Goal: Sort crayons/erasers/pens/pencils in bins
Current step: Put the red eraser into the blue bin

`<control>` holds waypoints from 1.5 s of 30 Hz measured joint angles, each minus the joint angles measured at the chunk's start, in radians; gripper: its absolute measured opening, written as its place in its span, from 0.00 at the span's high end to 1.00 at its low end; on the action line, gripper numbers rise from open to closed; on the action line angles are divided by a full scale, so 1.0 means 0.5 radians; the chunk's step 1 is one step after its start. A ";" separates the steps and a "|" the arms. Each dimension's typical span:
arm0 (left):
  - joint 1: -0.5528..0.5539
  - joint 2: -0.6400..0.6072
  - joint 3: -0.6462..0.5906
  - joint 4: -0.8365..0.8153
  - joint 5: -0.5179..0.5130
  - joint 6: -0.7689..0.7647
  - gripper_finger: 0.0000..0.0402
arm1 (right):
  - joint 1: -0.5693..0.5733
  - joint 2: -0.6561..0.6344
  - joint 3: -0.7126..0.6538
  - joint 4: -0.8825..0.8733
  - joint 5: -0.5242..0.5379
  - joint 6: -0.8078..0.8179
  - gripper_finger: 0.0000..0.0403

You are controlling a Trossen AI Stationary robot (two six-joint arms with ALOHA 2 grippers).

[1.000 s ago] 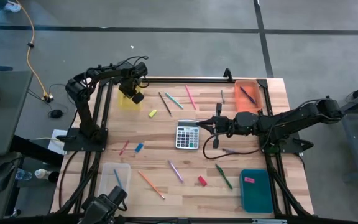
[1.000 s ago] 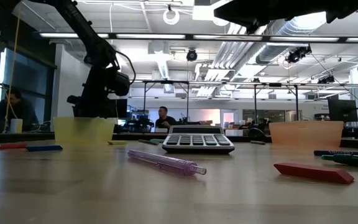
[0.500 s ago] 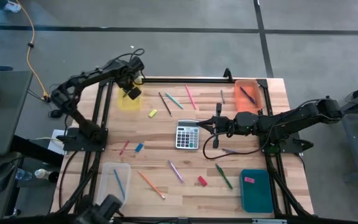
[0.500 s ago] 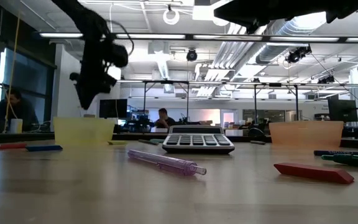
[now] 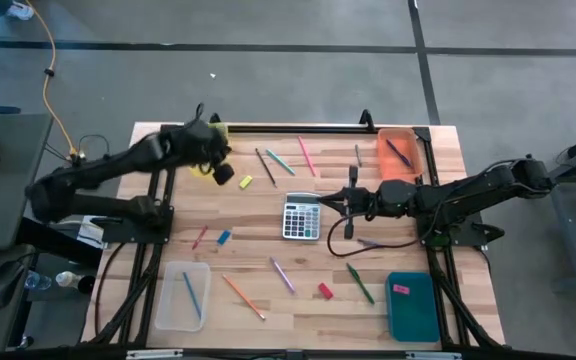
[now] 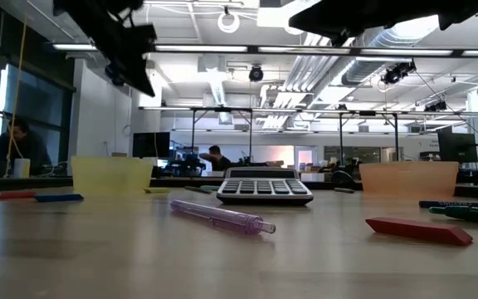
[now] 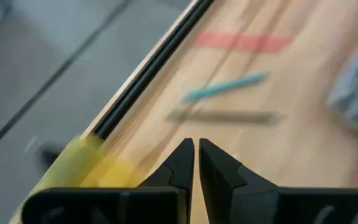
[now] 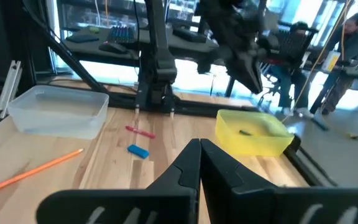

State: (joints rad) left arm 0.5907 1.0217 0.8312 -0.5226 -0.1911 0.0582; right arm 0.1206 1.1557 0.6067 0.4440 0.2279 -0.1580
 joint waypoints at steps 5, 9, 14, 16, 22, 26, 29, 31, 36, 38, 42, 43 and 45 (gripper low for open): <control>-0.335 -0.300 -0.437 0.733 0.021 -0.133 0.96 | 0.046 0.000 0.000 -0.041 0.002 0.098 1.00; -0.595 -0.421 -0.756 1.280 0.026 -0.164 0.96 | 0.127 0.000 0.000 -0.094 0.018 0.104 1.00; -0.876 -0.424 -1.073 1.971 0.189 -0.179 0.96 | 0.254 0.000 0.000 -0.159 0.248 0.301 1.00; -0.970 -0.396 -1.158 2.231 0.237 -0.179 0.96 | 0.317 0.000 0.000 -0.226 0.324 0.368 1.00; -1.137 -0.357 -1.251 2.580 0.327 -0.067 0.96 | 0.495 0.000 0.007 -0.471 0.498 0.695 1.00; -1.160 -0.356 -1.251 2.581 0.313 -0.057 0.96 | 0.614 0.014 0.141 -0.889 0.590 0.990 1.00; -1.158 -0.356 -1.251 2.581 0.307 -0.057 0.96 | 0.696 0.061 0.280 -1.253 0.599 1.340 0.99; -1.157 -0.355 -1.251 2.581 0.307 -0.057 0.96 | 0.758 0.119 0.375 -1.474 0.593 1.561 0.96; -1.157 -0.355 -1.251 2.572 0.307 -0.057 0.96 | 0.897 0.339 0.583 -1.895 0.544 2.005 0.81; -1.156 -0.355 -1.251 2.564 0.307 -0.059 0.96 | 0.930 0.427 0.667 -2.011 0.524 2.125 0.75; -1.156 -0.355 -1.251 2.549 0.307 -0.080 0.96 | 0.963 0.594 0.809 -2.180 0.432 2.309 0.65; -1.156 -0.355 -1.251 2.550 0.307 -0.092 0.96 | 0.965 0.635 0.838 -2.194 0.407 2.346 0.63; -1.156 -0.355 -1.251 2.549 0.307 -0.097 0.96 | 0.965 0.727 0.889 -2.183 0.336 2.399 0.59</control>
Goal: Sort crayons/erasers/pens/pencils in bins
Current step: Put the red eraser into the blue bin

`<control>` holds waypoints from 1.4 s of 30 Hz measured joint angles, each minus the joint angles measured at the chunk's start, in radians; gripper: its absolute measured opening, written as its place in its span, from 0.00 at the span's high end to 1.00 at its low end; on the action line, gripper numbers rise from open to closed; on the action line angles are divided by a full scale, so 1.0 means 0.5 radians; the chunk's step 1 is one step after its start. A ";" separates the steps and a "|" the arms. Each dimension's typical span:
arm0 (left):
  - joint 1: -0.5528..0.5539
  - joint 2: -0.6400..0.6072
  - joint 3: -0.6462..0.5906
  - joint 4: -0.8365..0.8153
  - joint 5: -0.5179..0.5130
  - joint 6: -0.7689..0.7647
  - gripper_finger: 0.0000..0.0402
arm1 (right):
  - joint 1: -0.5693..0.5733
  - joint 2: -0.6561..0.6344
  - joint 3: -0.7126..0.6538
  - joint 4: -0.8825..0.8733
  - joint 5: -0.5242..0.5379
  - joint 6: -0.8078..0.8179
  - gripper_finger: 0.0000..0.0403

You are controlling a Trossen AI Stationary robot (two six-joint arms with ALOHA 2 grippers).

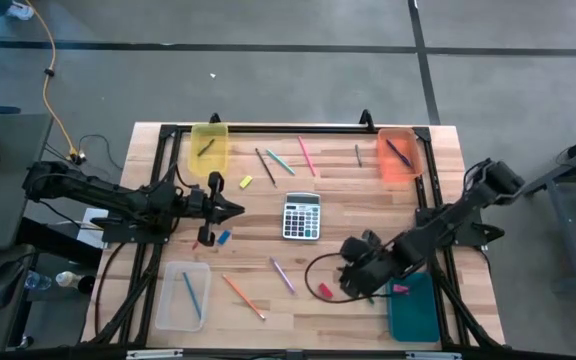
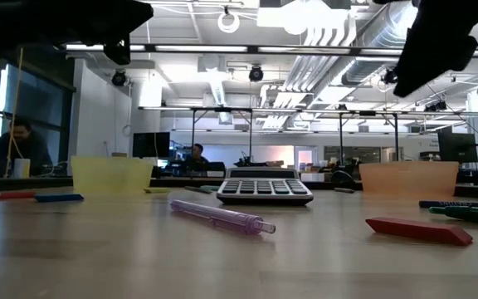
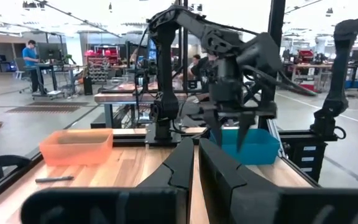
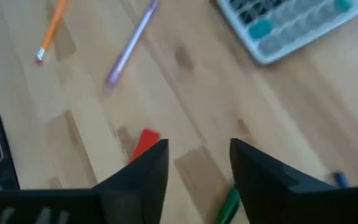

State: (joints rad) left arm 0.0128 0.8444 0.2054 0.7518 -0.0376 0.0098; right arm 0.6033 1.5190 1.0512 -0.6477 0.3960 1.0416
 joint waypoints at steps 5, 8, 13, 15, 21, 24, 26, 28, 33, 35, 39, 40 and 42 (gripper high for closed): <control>0.000 0.000 0.000 -0.006 0.000 0.002 0.96 | 0.000 0.277 0.134 -0.021 -0.190 0.070 0.51; 0.000 0.000 0.000 -0.006 -0.017 0.015 0.96 | 0.000 0.446 0.235 -0.018 -0.274 0.070 0.46; 0.000 0.000 0.000 -0.007 -0.073 0.040 0.96 | 0.000 0.670 0.401 -0.056 -0.340 0.084 0.38; 0.000 0.000 0.000 -0.006 -0.091 0.040 0.96 | -0.001 0.731 0.446 -0.083 -0.343 0.116 0.36; 0.000 0.000 0.000 -0.006 -0.105 0.040 0.96 | -0.002 0.826 0.500 -0.083 -0.378 0.242 0.38; 0.000 0.000 0.000 -0.005 -0.105 0.038 0.96 | -0.002 0.850 0.487 -0.059 -0.380 0.276 0.39; 0.000 0.000 0.000 -0.002 -0.106 0.016 0.96 | -0.002 0.873 0.487 -0.058 -0.372 0.281 0.40; 0.000 0.000 0.001 0.000 -0.106 -0.008 0.96 | -0.001 0.903 0.487 -0.055 -0.347 0.317 0.40; 0.000 0.000 0.001 0.000 -0.105 -0.015 0.96 | 0.001 0.981 0.495 -0.026 -0.315 0.346 0.40; 0.000 0.000 0.001 0.000 -0.105 -0.034 0.96 | 0.009 0.987 0.494 -0.033 -0.302 0.344 0.40; 0.000 0.000 0.001 0.001 -0.105 -0.051 0.96 | 0.030 0.992 0.497 -0.069 -0.271 0.344 0.43; 0.000 0.000 0.001 0.000 -0.105 -0.053 0.96 | 0.030 0.994 0.497 -0.087 -0.276 0.348 0.45; 0.000 0.000 0.001 0.000 -0.105 -0.078 0.96 | 0.029 0.994 0.495 -0.112 -0.291 0.355 0.50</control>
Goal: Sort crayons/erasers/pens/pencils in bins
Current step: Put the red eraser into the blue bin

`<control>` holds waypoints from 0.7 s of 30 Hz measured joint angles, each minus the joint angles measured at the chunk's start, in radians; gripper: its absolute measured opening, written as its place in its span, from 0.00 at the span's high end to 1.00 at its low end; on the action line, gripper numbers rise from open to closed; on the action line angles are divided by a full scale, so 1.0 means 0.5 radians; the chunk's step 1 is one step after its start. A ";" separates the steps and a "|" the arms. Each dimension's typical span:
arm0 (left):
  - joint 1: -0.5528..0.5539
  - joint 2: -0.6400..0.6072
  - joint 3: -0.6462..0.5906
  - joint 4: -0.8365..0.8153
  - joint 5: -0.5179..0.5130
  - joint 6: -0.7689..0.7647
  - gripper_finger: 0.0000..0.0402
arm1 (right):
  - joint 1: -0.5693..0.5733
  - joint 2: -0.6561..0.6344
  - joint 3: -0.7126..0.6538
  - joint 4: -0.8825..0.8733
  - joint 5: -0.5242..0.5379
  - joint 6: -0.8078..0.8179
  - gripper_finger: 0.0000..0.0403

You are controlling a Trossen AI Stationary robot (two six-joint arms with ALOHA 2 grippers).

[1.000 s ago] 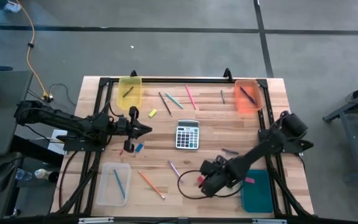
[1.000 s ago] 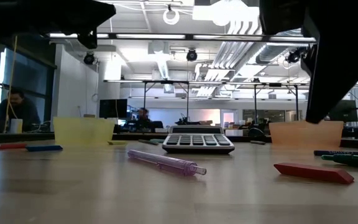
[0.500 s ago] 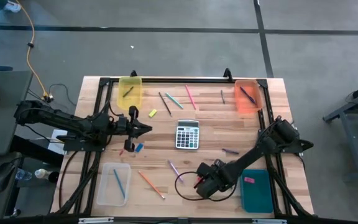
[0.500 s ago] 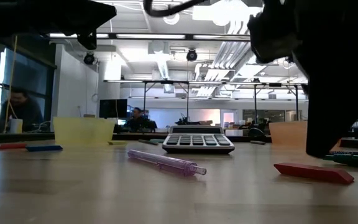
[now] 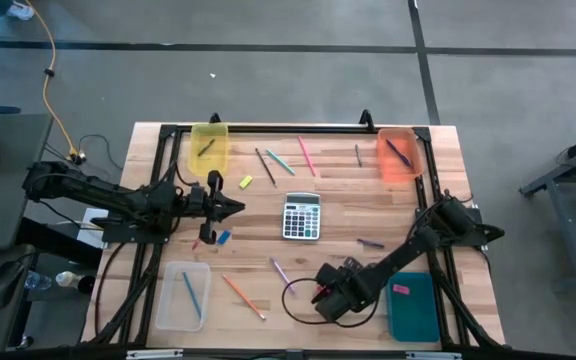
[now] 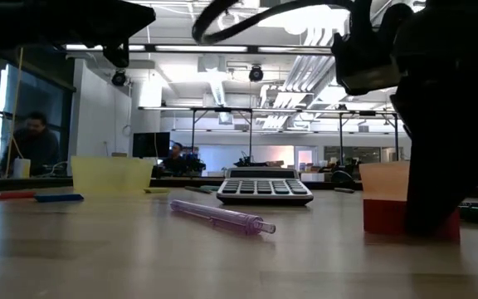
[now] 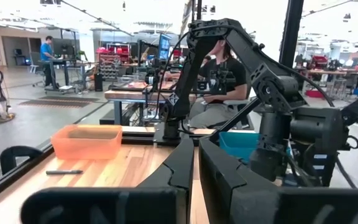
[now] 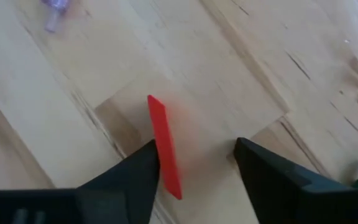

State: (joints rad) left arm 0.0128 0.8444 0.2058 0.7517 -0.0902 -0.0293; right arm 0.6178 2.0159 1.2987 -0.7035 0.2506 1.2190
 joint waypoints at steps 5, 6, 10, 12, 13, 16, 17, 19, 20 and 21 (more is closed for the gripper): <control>0.000 0.000 0.001 -0.006 0.000 -0.040 0.96 | -0.001 -0.001 -0.005 0.008 -0.013 -0.099 0.68; 0.000 0.000 0.001 -0.010 0.000 -0.041 0.96 | -0.001 -0.002 -0.005 0.018 -0.014 -0.124 0.71; 0.000 0.000 0.001 -0.013 0.001 -0.040 0.96 | -0.001 -0.001 -0.004 0.028 -0.025 -0.207 0.86; 0.000 0.000 0.001 -0.013 0.000 -0.040 0.96 | -0.001 0.002 0.018 0.005 -0.032 -0.250 0.92; 0.000 0.000 0.001 -0.013 0.000 -0.040 0.96 | -0.001 0.007 0.043 -0.030 -0.037 -0.276 0.95; 0.000 0.000 0.001 -0.014 0.000 -0.040 0.96 | -0.002 0.021 0.165 -0.219 -0.119 -0.361 0.98; 0.000 0.000 0.001 -0.013 -0.001 -0.040 0.96 | 0.002 0.019 0.221 -0.302 -0.150 -0.381 0.98; 0.000 0.000 0.001 -0.013 -0.002 -0.040 0.96 | 0.009 0.003 0.350 -0.433 -0.203 -0.399 0.97; 0.000 0.000 0.001 -0.013 -0.002 -0.040 0.96 | 0.025 -0.010 0.415 -0.525 -0.217 -0.404 0.97; 0.000 0.000 0.001 -0.013 -0.002 -0.033 0.96 | 0.040 -0.016 0.478 -0.619 -0.247 -0.415 0.97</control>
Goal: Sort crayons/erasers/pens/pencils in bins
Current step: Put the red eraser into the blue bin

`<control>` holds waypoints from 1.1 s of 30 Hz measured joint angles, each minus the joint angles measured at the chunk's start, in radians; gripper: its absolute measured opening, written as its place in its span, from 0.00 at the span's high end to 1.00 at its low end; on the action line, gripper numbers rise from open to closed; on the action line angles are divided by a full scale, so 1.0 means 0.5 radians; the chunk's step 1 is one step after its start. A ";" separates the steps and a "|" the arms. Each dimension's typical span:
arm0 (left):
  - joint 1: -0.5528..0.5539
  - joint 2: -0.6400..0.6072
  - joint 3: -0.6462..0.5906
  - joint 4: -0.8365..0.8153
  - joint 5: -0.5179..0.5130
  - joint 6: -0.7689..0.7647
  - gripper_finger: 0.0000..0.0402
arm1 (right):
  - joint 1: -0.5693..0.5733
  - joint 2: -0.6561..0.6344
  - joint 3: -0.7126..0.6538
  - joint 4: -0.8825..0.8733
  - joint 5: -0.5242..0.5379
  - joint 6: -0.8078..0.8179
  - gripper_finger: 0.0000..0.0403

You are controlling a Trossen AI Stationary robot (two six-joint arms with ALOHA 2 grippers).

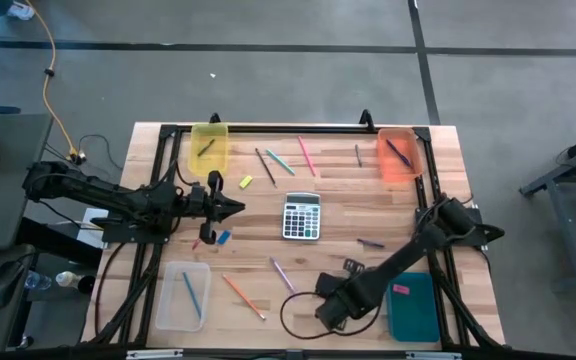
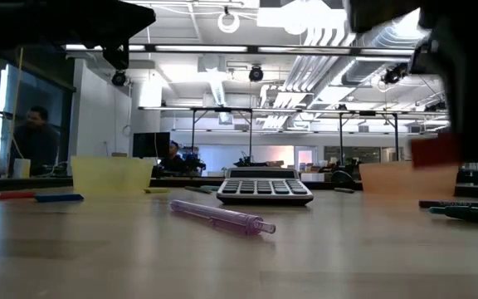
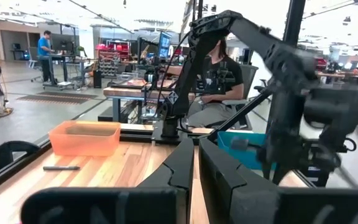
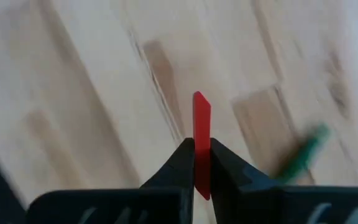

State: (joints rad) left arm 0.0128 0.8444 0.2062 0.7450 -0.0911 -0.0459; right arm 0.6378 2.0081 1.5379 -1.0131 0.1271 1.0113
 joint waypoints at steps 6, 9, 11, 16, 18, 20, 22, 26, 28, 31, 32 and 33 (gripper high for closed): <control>0.000 -0.001 0.000 -0.015 -0.002 0.008 0.96 | 0.148 -0.090 0.280 -0.393 -0.342 -0.055 0.99; -0.002 -0.001 0.000 -0.017 -0.001 -0.007 0.96 | 0.237 -0.176 0.263 -0.547 -0.437 0.022 0.99; -0.002 -0.001 0.000 -0.017 -0.001 -0.008 0.96 | 0.304 -0.249 0.190 -0.622 -0.452 0.123 0.99; -0.002 -0.001 0.000 -0.020 -0.001 -0.008 0.96 | 0.466 -0.494 -0.180 -0.645 -0.515 0.380 0.99; -0.001 -0.001 0.000 -0.020 -0.001 -0.008 0.96 | 0.521 -0.617 -0.395 -0.546 -0.514 0.503 0.99; -0.001 -0.001 0.000 -0.022 -0.001 -0.008 0.96 | 0.574 -0.731 -0.629 -0.327 -0.513 0.624 0.99; 0.000 -0.001 0.000 -0.022 -0.002 -0.008 0.96 | 0.612 -0.835 -0.853 -0.073 -0.519 0.732 0.99; 0.000 -0.001 0.000 -0.022 -0.002 -0.008 0.96 | 0.663 -0.926 -1.206 0.315 -0.519 0.839 0.99; 0.000 -0.001 0.000 -0.026 -0.002 -0.007 0.96 | 0.689 -0.932 -1.311 0.426 -0.527 0.855 0.99; 0.000 -0.001 0.000 -0.029 -0.005 -0.007 0.96 | 0.728 -0.932 -1.415 0.564 -0.589 0.858 0.99; 0.000 -0.001 0.000 -0.029 -0.006 -0.007 0.96 | 0.737 -0.932 -1.437 0.625 -0.602 0.857 0.99; 0.000 -0.001 0.000 -0.029 -0.006 -0.007 0.96 | 0.747 -0.932 -1.451 0.670 -0.607 0.857 0.99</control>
State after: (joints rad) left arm 0.0128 0.8440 0.2062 0.7303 -0.0942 -0.0495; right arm 1.0111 1.5421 0.8123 -0.6780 -0.1766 1.4396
